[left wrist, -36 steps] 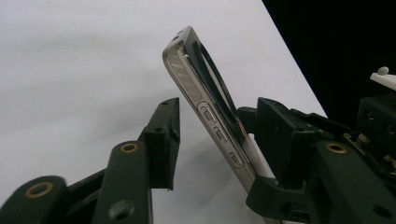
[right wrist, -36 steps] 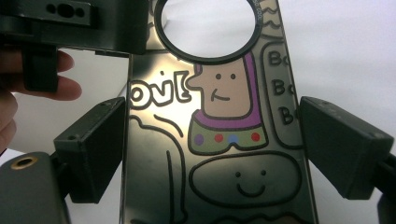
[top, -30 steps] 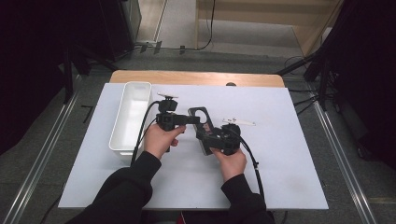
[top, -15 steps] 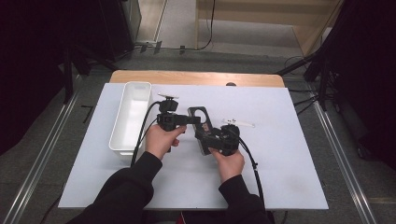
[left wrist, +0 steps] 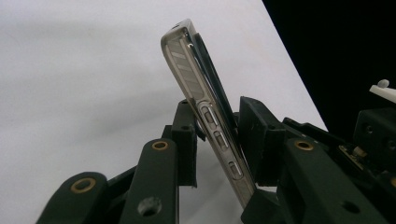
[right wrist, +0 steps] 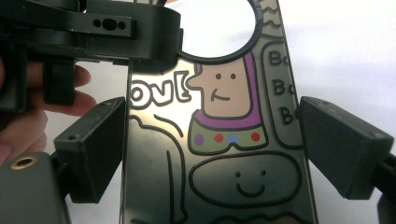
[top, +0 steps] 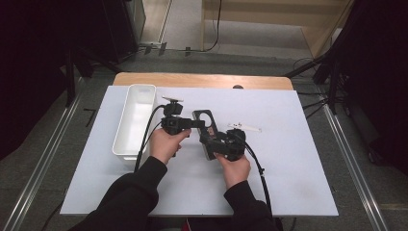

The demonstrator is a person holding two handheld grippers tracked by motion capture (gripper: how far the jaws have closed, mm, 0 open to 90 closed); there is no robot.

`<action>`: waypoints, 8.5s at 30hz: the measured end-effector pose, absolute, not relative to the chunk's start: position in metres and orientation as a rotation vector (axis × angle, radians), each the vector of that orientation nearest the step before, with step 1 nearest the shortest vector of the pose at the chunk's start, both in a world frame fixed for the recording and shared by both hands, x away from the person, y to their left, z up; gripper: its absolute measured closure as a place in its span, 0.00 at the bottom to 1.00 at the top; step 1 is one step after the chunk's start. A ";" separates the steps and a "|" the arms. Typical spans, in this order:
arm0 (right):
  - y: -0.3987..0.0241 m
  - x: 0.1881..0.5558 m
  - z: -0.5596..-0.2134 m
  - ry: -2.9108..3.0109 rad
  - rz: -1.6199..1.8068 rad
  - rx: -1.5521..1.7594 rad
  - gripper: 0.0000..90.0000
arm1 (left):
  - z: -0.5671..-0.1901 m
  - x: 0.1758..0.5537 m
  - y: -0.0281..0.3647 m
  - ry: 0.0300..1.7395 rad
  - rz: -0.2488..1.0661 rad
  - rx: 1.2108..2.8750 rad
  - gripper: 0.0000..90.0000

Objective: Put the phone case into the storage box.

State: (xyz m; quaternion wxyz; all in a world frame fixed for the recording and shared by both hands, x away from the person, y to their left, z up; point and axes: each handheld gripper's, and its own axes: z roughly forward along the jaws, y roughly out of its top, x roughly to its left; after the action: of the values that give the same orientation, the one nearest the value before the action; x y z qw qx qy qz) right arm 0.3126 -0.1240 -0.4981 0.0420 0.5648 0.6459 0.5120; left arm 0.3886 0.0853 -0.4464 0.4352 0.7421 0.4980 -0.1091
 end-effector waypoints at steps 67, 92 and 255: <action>-0.123 0.315 -0.496 2.013 1.629 1.707 0.12 | -0.444 0.385 0.093 1.150 -0.351 1.722 0.89; -0.129 0.317 -0.484 2.124 1.595 1.645 0.10 | -0.437 0.379 0.092 1.091 -0.327 1.755 0.89; -0.186 0.317 -0.436 2.414 1.707 1.232 0.78 | -0.415 0.328 0.094 0.547 -0.178 1.927 0.62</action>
State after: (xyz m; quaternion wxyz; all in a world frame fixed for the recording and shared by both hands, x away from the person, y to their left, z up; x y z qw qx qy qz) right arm 0.3170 -0.1858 -0.4365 -0.0304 0.3845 0.7533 0.5327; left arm 0.3281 0.0941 -0.4153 0.5358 0.8091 0.2297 -0.0749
